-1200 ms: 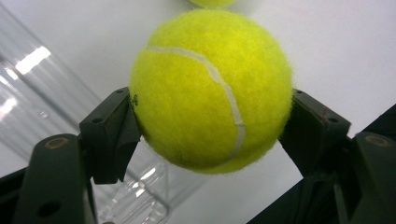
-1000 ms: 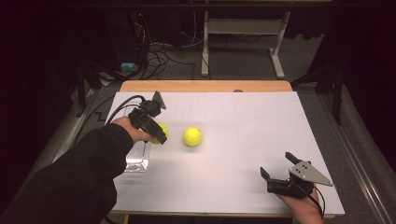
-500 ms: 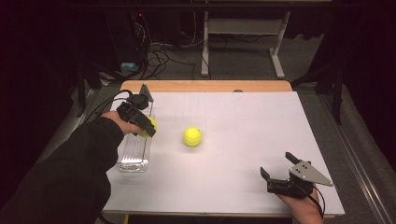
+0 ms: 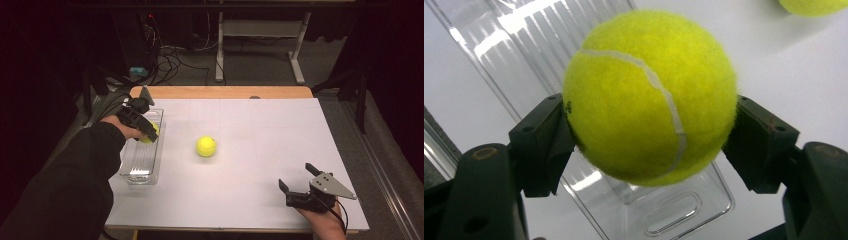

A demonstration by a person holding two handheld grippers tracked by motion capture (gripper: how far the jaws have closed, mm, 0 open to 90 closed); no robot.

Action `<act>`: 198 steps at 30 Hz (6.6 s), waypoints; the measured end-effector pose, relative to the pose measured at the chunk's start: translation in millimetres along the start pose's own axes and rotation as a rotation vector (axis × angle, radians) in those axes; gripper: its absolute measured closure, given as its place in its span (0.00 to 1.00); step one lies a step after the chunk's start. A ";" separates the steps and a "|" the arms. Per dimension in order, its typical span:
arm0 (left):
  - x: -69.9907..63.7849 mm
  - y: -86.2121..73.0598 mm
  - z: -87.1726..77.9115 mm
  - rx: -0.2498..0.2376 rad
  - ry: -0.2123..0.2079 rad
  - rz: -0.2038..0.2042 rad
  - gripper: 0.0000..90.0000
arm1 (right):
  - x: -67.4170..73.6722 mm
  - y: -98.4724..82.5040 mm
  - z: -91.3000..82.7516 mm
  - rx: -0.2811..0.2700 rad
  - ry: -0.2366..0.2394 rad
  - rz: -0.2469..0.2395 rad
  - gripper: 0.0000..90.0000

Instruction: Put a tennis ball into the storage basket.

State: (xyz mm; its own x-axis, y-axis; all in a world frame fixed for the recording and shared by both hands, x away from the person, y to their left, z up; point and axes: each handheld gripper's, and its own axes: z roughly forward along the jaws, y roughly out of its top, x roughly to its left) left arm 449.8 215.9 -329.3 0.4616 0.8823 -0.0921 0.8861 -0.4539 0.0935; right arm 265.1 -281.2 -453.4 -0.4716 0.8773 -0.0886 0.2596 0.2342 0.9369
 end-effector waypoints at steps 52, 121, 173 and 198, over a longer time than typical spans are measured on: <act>18.8 14.8 29.6 0.020 0.065 -0.055 0.01 | 0.8 -1.4 0.9 0.009 0.002 -0.009 0.00; -140.0 63.3 54.3 -0.057 -0.011 0.225 0.01 | 1.7 -0.6 2.5 0.000 0.010 -0.011 0.00; -135.1 64.1 62.2 -0.006 -0.034 0.239 0.30 | -0.4 -1.0 0.0 -0.005 0.007 -0.008 0.00; -83.9 18.9 3.1 -0.036 -0.017 0.178 0.30 | 0.7 -0.8 0.2 -0.001 0.008 -0.012 0.00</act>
State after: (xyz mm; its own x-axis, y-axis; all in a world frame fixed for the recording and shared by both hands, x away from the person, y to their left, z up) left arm 427.9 132.8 -322.8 0.6118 0.7862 -0.0876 0.7886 -0.5975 0.1454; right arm 264.7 -280.6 -454.3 -0.4816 0.8710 -0.0969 0.2530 0.2441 0.9362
